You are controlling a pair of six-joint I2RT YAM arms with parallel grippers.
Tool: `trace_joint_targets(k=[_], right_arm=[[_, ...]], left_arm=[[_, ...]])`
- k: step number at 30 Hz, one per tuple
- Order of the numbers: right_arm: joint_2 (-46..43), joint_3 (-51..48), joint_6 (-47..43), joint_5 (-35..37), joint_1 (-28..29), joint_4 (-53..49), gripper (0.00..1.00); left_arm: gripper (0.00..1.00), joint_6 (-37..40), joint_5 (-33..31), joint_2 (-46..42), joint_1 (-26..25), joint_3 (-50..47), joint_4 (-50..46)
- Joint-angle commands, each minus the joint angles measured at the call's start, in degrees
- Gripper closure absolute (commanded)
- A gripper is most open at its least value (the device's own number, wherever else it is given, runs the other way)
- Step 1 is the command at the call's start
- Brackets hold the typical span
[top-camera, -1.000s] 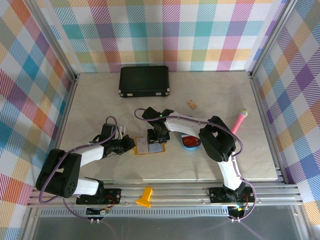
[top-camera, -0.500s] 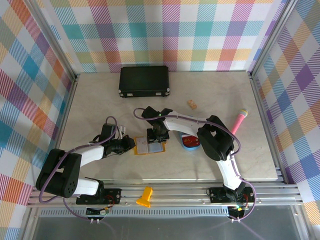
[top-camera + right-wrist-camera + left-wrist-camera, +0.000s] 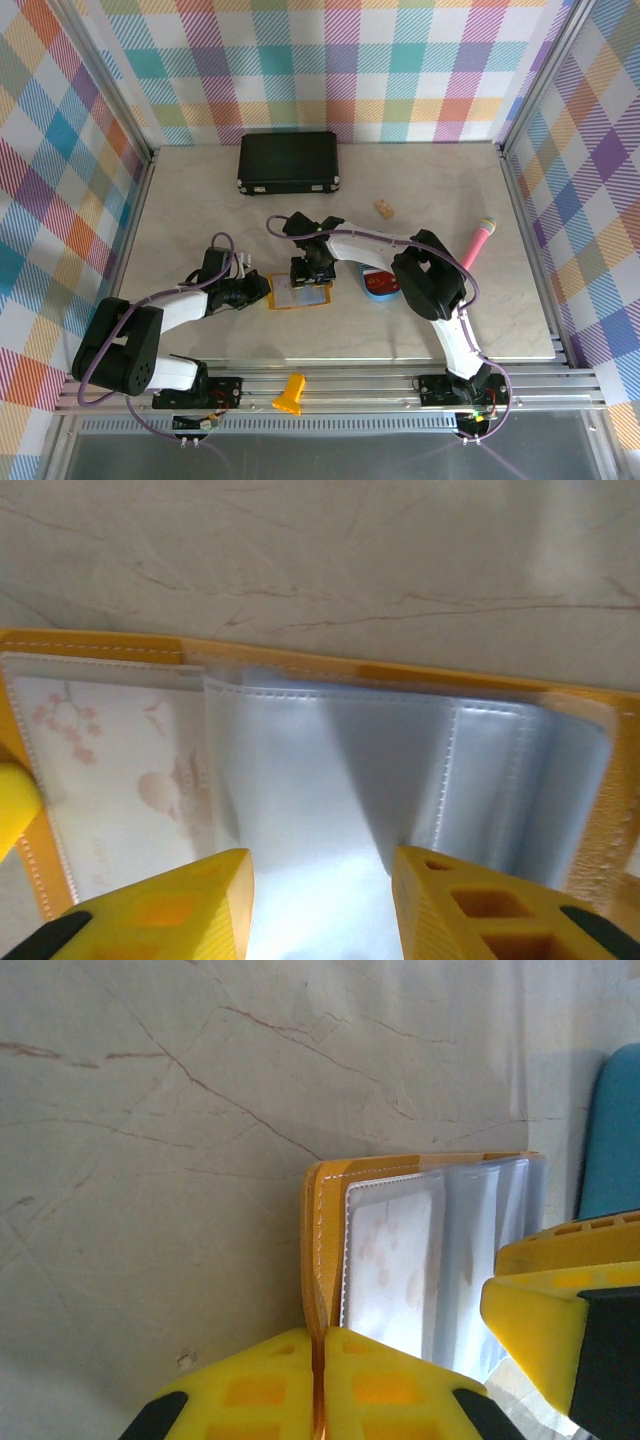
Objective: Put the credit cards into the card holder
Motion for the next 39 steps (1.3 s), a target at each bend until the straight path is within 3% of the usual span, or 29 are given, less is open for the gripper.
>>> trace_joint_targets(k=[1, 17, 30, 36, 39], right_arm=[[1.09, -0.54, 1.69, -3.72, 0.37, 1.66, 0.59], [-0.67, -4.48, 6.7, -11.26, 0.33, 10.55, 0.62], [-1.43, -5.54, 8.39, -13.13, 0.37, 13.52, 0.67], [-1.24, -5.48, 8.75, -12.96, 0.37, 13.51, 0.67], [-1.1, -5.53, 8.97, -12.82, 0.33, 13.47, 0.67]], left_arm=[[0.91, 1.06, -0.89, -0.26, -0.42, 0.87, -1.76], [0.91, 0.57, -1.5, -0.92, -0.63, 0.57, -1.83], [0.9, 0.35, -2.36, -1.65, -0.66, 0.56, -2.56], [0.73, 0.52, -5.2, -5.03, -0.64, 0.63, -5.35], [0.7, 0.33, -5.5, -5.93, -0.65, 0.9, -6.15]])
